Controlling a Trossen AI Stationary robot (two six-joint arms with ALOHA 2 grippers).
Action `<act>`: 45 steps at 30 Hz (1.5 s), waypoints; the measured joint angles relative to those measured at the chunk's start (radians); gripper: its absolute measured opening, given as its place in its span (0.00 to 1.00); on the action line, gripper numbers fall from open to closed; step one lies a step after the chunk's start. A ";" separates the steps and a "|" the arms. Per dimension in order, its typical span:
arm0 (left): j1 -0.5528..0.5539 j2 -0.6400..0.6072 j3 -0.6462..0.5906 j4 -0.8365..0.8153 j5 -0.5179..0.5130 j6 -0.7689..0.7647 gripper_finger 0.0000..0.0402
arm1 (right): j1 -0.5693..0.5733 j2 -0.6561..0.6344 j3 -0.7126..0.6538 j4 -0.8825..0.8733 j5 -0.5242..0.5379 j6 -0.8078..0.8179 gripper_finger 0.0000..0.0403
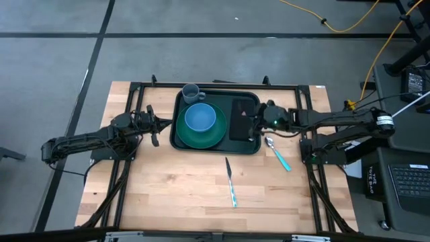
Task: Set up tray
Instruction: Put the blue fork on the black napkin
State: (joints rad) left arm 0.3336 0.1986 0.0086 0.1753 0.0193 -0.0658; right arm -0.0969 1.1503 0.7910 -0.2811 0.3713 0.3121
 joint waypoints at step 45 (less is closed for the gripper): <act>0.000 0.000 0.000 0.000 0.000 0.000 0.01 | 0.109 0.169 0.126 -0.153 0.153 0.374 0.04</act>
State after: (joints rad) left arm 0.3336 0.1989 0.0086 0.1753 0.0196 -0.0662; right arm 0.0116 1.3192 0.9175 -0.4344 0.5243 0.6857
